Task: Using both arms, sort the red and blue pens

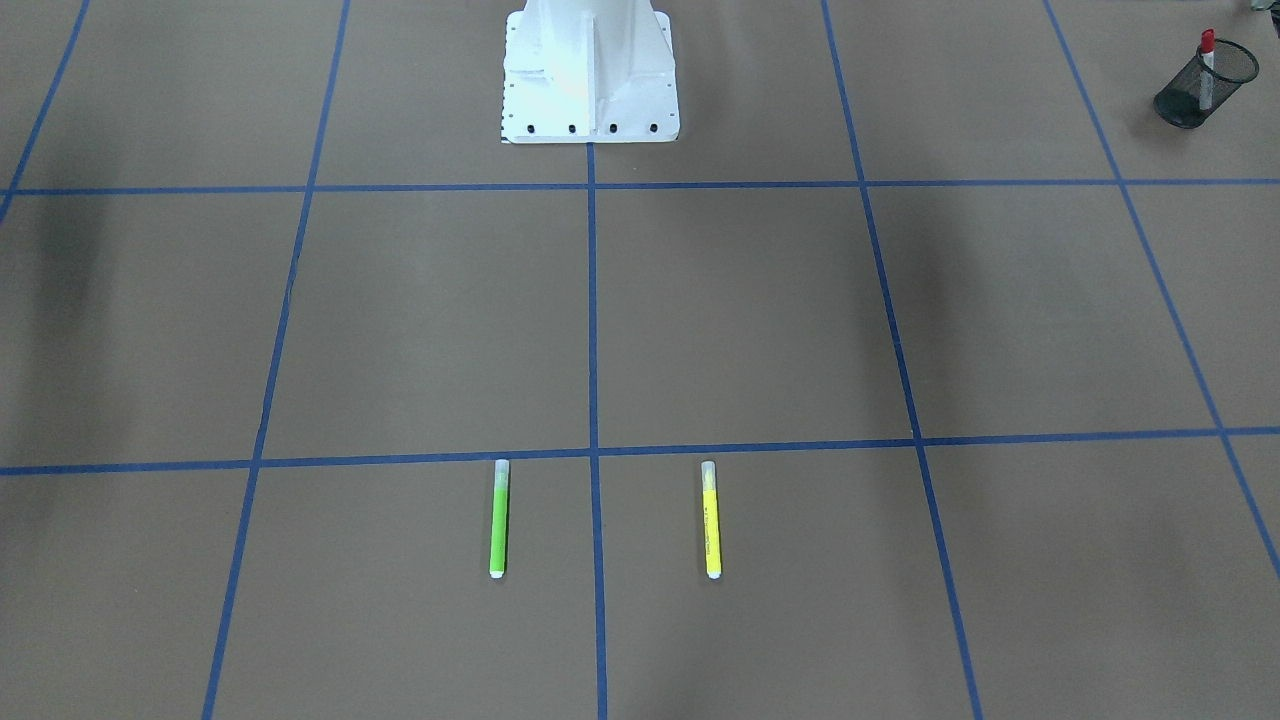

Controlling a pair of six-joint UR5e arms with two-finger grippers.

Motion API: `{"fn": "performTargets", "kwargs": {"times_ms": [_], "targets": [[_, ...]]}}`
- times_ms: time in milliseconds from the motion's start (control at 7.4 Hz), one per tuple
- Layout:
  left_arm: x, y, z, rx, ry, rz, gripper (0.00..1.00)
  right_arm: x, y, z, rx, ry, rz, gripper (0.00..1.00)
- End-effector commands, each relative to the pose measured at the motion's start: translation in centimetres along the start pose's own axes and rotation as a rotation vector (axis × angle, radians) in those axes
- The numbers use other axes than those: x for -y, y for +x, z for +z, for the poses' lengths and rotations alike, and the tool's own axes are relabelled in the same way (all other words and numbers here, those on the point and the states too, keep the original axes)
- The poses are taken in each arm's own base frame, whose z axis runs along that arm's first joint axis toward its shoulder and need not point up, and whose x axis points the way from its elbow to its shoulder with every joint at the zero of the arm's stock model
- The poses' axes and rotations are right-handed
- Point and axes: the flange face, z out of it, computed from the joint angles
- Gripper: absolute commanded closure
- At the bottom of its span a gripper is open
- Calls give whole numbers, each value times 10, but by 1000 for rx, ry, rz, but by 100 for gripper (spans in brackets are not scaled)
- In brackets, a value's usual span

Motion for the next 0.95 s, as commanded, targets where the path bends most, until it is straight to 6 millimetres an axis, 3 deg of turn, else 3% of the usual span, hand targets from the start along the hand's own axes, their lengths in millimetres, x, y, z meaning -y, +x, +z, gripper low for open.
{"fn": "performTargets", "kwargs": {"times_ms": [0, 811], "targets": [[0, 2, -2, 1, 14, 12, 0, -8, 6, 4, -1, -14, 8, 0], [-11, 2, 2, -26, 41, 43, 0, -14, 9, 7, 4, -21, 12, 0]]}}
